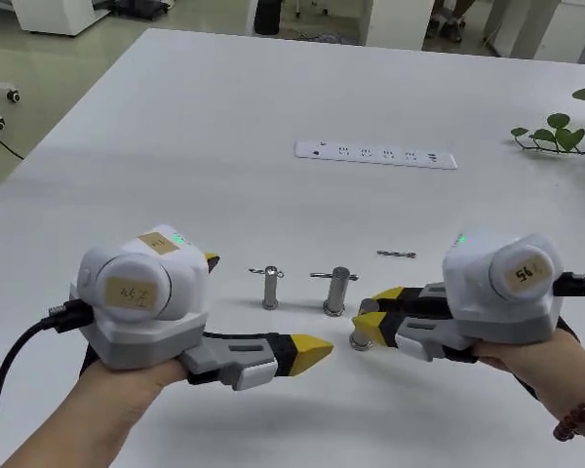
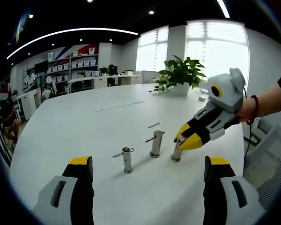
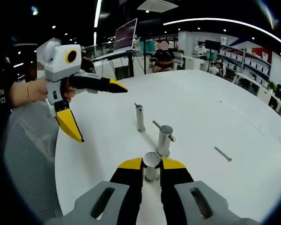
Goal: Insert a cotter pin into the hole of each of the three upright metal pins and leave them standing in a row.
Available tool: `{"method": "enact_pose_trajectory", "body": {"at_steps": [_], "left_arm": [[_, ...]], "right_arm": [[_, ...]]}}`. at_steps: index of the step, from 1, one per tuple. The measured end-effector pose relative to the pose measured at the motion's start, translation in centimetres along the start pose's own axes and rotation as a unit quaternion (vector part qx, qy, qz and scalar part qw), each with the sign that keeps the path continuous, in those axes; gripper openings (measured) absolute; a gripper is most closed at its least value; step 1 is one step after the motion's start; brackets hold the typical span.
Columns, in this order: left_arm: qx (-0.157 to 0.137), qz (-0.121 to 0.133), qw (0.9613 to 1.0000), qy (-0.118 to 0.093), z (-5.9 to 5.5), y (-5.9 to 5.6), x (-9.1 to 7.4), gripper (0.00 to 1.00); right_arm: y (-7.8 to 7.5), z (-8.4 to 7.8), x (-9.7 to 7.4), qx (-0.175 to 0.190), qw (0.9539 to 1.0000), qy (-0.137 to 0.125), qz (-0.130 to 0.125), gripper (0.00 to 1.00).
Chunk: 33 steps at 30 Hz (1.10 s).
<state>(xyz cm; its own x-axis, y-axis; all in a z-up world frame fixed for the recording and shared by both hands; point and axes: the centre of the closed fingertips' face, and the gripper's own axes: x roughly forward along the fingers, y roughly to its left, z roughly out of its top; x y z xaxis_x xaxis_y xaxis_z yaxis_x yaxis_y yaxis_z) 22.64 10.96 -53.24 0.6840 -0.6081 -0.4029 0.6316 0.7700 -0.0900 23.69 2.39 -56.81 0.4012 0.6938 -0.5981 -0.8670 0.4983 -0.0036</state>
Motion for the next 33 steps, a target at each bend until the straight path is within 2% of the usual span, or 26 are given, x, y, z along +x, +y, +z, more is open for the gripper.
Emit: {"method": "enact_pose_trajectory", "body": {"at_steps": [4, 14, 19, 23, 33], "left_arm": [[0.001, -0.001, 1.0, 0.001, 0.0, -0.1, 0.0, 0.98], [0.004, -0.003, 1.0, 0.006, -0.2, -0.2, 0.0, 0.98], [0.002, -0.004, 1.0, 0.008, -0.3, -0.3, 0.0, 0.98], [0.003, -0.006, 1.0, 0.007, -0.3, -0.3, 0.1, 0.98], [0.003, -0.005, 0.9999, 0.008, -0.3, -0.3, 0.1, 0.98]], "right_arm": [[0.0, -0.1, 0.0, 0.004, 1.0, -0.002, -0.001, 0.08], [0.3, -0.5, 0.2, -0.028, 0.9996, -0.004, 0.0, 0.09], [0.4, -1.0, 0.2, -0.021, 0.9998, -0.006, 0.002, 0.11], [0.5, -1.1, -0.1, -0.002, 0.9999, -0.01, 0.005, 0.14], [0.0, -1.2, -1.2, -0.006, 0.9999, -0.006, 0.006, 0.2]]}}
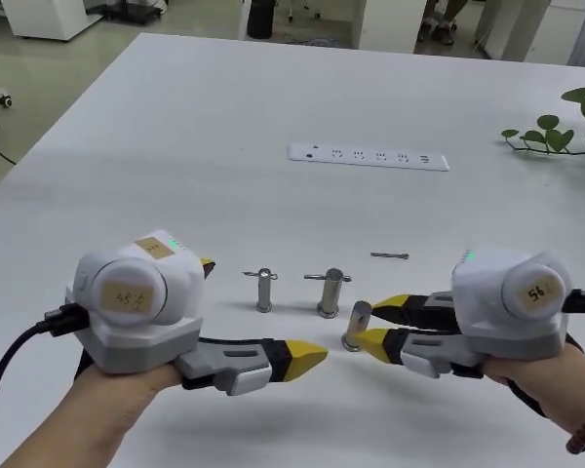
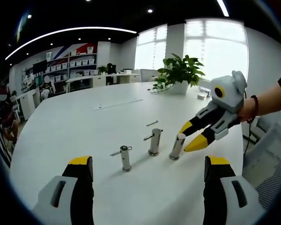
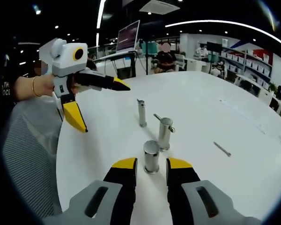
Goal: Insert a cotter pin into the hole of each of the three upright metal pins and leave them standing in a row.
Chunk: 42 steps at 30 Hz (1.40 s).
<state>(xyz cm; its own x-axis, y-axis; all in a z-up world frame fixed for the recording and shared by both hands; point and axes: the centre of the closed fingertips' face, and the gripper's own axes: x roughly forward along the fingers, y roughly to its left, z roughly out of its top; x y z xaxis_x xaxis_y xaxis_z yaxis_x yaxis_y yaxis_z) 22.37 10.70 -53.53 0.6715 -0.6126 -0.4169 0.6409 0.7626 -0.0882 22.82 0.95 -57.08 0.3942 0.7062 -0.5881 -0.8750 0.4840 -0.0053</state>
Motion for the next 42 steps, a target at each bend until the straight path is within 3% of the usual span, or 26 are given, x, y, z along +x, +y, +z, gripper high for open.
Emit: {"method": "enact_pose_trajectory", "body": {"at_steps": [17, 26, 38, 42], "left_arm": [[-0.002, 0.001, 1.0, -0.004, 0.2, 0.1, 0.0, 0.98], [-0.004, 0.0, 1.0, -0.001, 0.0, 0.1, 0.1, 0.98], [-0.005, -0.002, 1.0, 0.001, -0.1, 0.0, 0.1, 0.98], [-0.006, -0.003, 1.0, 0.002, -0.2, 0.0, 0.1, 0.98]], "right_arm": [[-4.9, 0.1, -2.1, -0.015, 0.9985, 0.048, -0.02, 0.21], [-7.7, 0.6, -1.6, 0.015, 0.9979, 0.051, -0.037, 0.19], [-11.1, 0.8, -0.7, -0.017, 0.9938, 0.104, -0.034, 0.16], [-12.2, 1.4, -0.4, -0.006, 0.9943, 0.102, -0.031, 0.15]]}}
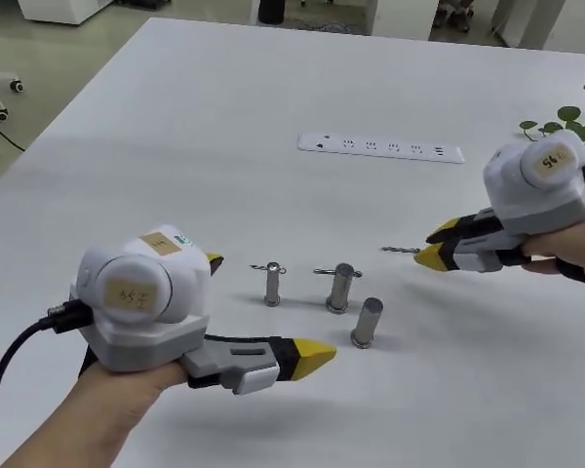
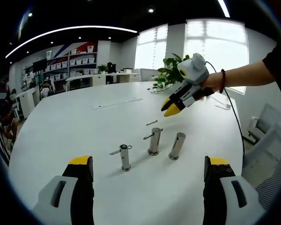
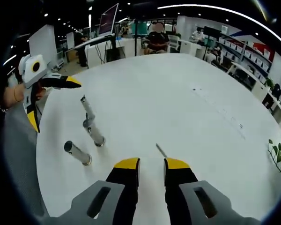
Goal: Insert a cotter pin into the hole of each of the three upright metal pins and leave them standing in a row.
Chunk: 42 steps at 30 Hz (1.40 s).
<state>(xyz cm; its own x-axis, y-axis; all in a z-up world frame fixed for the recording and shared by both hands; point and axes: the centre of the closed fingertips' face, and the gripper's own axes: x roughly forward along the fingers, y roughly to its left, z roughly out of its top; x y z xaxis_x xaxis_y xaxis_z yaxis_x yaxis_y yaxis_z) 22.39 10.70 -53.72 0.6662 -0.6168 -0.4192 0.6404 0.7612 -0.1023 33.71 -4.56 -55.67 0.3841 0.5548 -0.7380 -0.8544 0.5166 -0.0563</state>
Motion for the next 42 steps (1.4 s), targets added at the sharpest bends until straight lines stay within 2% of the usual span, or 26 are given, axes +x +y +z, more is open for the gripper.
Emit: {"method": "enact_pose_trajectory", "body": {"at_steps": [3, 8, 9, 15, 21, 35, 39, 42], "left_arm": [[0.0, -0.001, 1.0, -0.002, 0.1, 0.0, 0.0, 0.98], [0.0, 0.0, 1.0, 0.0, -0.1, 0.0, -0.1, 0.97], [-0.001, -0.001, 1.0, 0.001, -0.1, 0.0, -0.1, 0.97], [0.001, -0.006, 1.0, 0.005, -0.4, -0.2, 0.1, 0.97], [-0.001, -0.013, 0.9999, 0.006, -0.5, -0.5, 0.1, 0.96], [-0.005, -0.015, 0.9999, 0.0, -0.3, -0.5, 0.1, 0.95], [0.001, -0.018, 0.9998, 0.003, -0.4, -0.7, 0.2, 0.95], [0.002, -0.019, 0.9998, 0.002, -0.3, -0.8, 0.2, 0.95]], "right_arm": [[-0.8, 0.2, 0.5, 0.01, 0.9999, -0.003, 0.002, 0.14], [-1.8, -0.9, 1.9, 0.007, 0.9997, 0.021, 0.006, 0.13], [-2.2, -1.0, 2.2, 0.006, 0.9997, 0.024, 0.008, 0.13], [-2.4, -1.9, 3.3, 0.0, 0.999, 0.042, 0.015, 0.13], [-3.7, -2.9, 5.0, -0.002, 0.9983, 0.056, 0.017, 0.11], [-3.6, -3.2, 4.8, -0.011, 0.9959, 0.085, 0.026, 0.06], [-2.8, -3.2, 4.4, -0.044, 0.9933, 0.102, 0.032, 0.01], [-3.0, -3.5, 4.3, -0.069, 0.9904, 0.116, 0.032, 0.0]]}}
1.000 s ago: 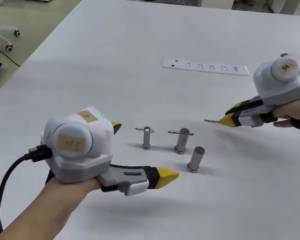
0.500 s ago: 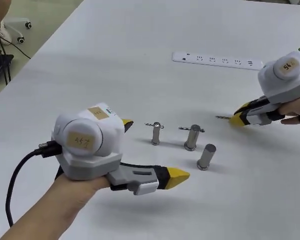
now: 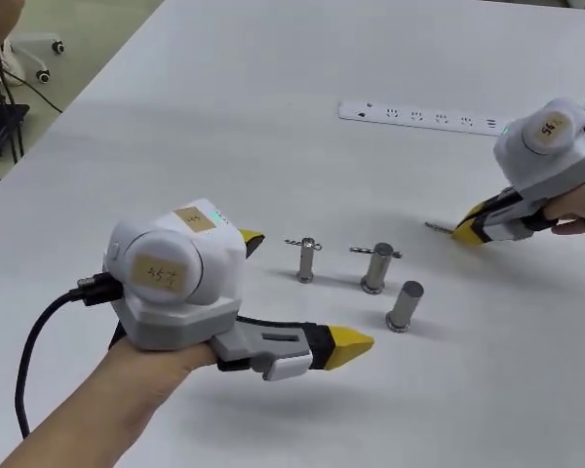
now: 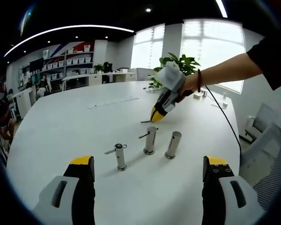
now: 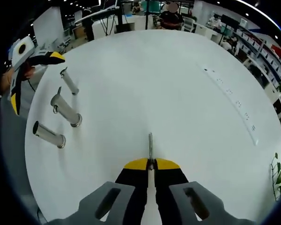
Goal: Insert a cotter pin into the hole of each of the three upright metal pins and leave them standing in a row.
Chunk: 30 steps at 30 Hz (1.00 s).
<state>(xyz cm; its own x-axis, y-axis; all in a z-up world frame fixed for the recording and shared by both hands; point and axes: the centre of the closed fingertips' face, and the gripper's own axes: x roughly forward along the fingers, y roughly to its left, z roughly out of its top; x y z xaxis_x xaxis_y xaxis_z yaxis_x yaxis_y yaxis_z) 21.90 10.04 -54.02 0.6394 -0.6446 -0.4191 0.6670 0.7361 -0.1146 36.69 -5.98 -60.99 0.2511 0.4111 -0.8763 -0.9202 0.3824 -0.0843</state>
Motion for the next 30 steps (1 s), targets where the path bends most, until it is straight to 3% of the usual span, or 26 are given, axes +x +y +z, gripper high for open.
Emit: {"method": "enact_pose_trajectory", "body": {"at_steps": [4, 9, 14, 24, 30], "left_arm": [[-0.001, -0.001, 1.0, -0.002, 0.1, 0.0, 0.0, 0.95], [0.002, -0.001, 1.0, 0.001, 0.0, -0.1, 0.0, 0.95], [-0.001, 0.002, 1.0, 0.001, 0.1, 0.2, 0.0, 0.93], [-0.004, 0.004, 1.0, -0.005, 0.3, 0.3, -0.1, 0.89], [-0.002, -0.003, 1.0, -0.006, 0.4, -0.1, 0.1, 0.83]], "right_arm": [[0.1, -0.2, -0.1, -0.031, 0.9994, 0.018, 0.0, 0.0], [0.2, 0.1, -0.1, -0.018, 0.9997, 0.014, 0.001, 0.0], [0.7, 0.4, -0.5, -0.035, 0.9993, 0.011, -0.01, 0.0], [1.7, 1.6, -2.4, -0.059, 0.9978, -0.012, -0.027, 0.0], [3.3, 2.8, -3.8, -0.067, 0.9965, -0.039, -0.03, 0.0]]}}
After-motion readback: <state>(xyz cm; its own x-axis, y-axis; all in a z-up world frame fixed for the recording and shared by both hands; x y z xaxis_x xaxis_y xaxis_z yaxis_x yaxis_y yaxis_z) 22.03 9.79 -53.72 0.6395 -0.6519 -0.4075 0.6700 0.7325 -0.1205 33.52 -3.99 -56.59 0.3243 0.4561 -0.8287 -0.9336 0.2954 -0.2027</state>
